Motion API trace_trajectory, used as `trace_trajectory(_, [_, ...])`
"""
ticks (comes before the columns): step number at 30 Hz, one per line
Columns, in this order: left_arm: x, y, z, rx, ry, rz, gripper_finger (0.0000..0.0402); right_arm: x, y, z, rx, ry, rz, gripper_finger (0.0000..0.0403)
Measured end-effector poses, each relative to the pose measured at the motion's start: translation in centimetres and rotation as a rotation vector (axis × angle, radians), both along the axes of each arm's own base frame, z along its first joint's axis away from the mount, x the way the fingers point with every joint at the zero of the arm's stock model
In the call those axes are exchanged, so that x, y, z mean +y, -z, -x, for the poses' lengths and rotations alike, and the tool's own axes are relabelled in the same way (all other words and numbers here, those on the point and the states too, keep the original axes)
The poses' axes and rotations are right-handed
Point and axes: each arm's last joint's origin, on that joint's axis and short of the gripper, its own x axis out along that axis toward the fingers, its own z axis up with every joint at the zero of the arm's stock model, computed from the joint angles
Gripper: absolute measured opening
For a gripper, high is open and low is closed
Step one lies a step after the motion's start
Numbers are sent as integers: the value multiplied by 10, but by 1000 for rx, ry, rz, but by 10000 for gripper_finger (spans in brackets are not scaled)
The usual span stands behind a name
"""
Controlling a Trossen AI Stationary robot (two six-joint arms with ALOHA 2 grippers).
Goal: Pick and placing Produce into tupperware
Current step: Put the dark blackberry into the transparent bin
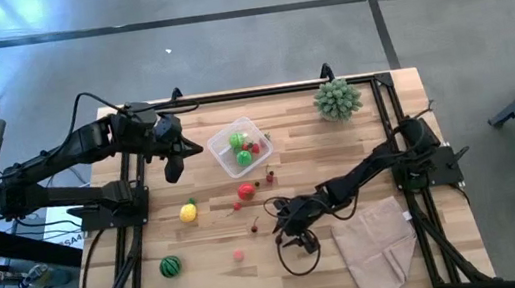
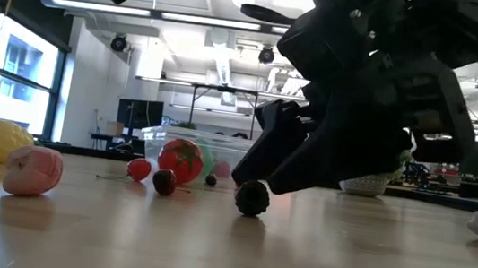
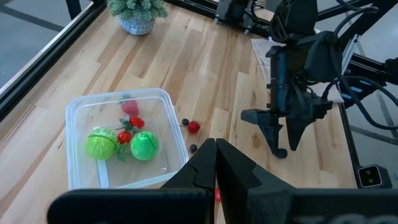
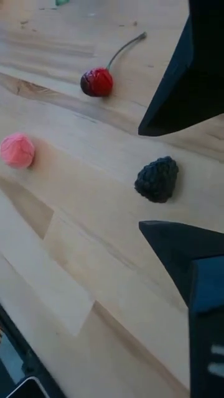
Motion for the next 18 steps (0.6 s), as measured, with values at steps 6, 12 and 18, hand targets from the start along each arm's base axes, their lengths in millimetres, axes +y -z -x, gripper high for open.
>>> trace_trajectory(6, [0,0,0,0,0,0,1,2,10,-6,24,-7,5,227])
trace_trajectory(12, [0,0,0,0,0,0,1,3,9,-11,26,-9,9,217])
trace_trajectory(18, [0,0,0,0,0,0,1,2,11,-9,49,-7,12,184])
